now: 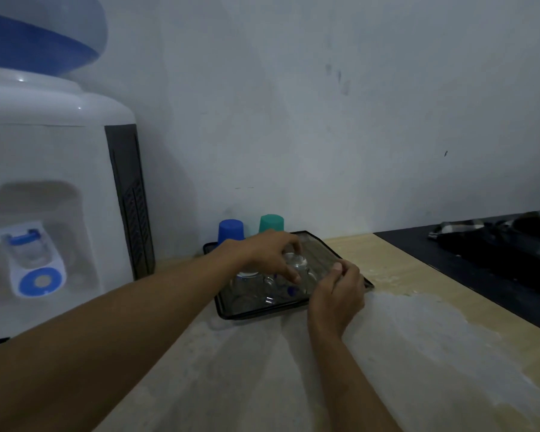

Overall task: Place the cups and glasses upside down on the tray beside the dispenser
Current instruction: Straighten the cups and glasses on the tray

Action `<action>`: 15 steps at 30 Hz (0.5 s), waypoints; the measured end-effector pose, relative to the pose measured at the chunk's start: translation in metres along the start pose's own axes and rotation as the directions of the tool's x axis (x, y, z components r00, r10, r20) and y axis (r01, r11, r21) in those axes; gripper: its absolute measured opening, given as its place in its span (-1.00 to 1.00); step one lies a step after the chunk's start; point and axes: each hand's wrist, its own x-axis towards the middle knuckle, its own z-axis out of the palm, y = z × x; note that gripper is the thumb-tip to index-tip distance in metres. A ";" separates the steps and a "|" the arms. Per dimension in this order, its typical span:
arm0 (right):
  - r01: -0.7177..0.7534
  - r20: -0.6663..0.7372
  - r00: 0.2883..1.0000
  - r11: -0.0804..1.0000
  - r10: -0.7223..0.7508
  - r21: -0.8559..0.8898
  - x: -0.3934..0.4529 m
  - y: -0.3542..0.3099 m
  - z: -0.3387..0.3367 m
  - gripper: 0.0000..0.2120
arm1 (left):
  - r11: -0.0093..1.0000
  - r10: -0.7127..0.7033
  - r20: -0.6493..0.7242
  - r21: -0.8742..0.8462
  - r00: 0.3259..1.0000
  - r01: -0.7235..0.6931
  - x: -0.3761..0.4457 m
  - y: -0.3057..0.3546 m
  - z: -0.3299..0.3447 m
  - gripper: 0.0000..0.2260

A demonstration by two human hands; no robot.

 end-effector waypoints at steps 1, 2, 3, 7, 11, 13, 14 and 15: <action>-0.003 -0.001 1.000 1.000 0.003 0.004 0.000 0.000 0.001 -0.65 | 1.000 0.006 -0.004 0.003 1.000 -0.006 -0.002 -0.001 0.000 -0.41; -0.007 -0.001 1.000 1.000 0.007 0.004 0.000 0.000 0.001 -0.65 | 1.000 0.015 -0.009 0.006 1.000 -0.014 -0.002 -0.002 0.001 -0.41; -0.007 -0.004 1.000 1.000 0.007 0.005 0.000 0.000 0.001 -0.64 | 1.000 0.023 -0.014 0.011 1.000 -0.023 -0.003 -0.002 0.001 -0.40; 0.010 0.000 1.000 1.000 -0.010 -0.015 -0.001 0.000 0.001 -0.64 | 0.998 0.058 -0.009 0.023 0.998 -0.058 -0.002 -0.002 0.003 -0.39; 0.028 0.014 1.000 0.999 -0.028 -0.025 -0.002 0.001 0.002 -0.65 | 0.998 0.051 0.032 0.032 0.998 -0.052 -0.001 -0.004 0.001 -0.37; 0.024 0.013 1.000 0.999 -0.024 -0.023 -0.002 0.001 0.002 -0.65 | 1.000 0.029 0.011 -0.010 1.000 -0.028 -0.004 -0.003 -0.006 -0.34; 0.025 0.012 1.000 0.999 -0.025 -0.020 -0.002 0.001 0.002 -0.66 | 0.999 0.012 -0.052 -0.035 0.999 -0.014 -0.005 -0.006 -0.010 -0.33; 0.028 0.010 1.000 0.999 -0.027 -0.016 -0.002 0.000 0.001 -0.67 | 0.998 -0.004 -0.155 -0.057 0.988 -0.005 -0.005 -0.010 -0.015 -0.34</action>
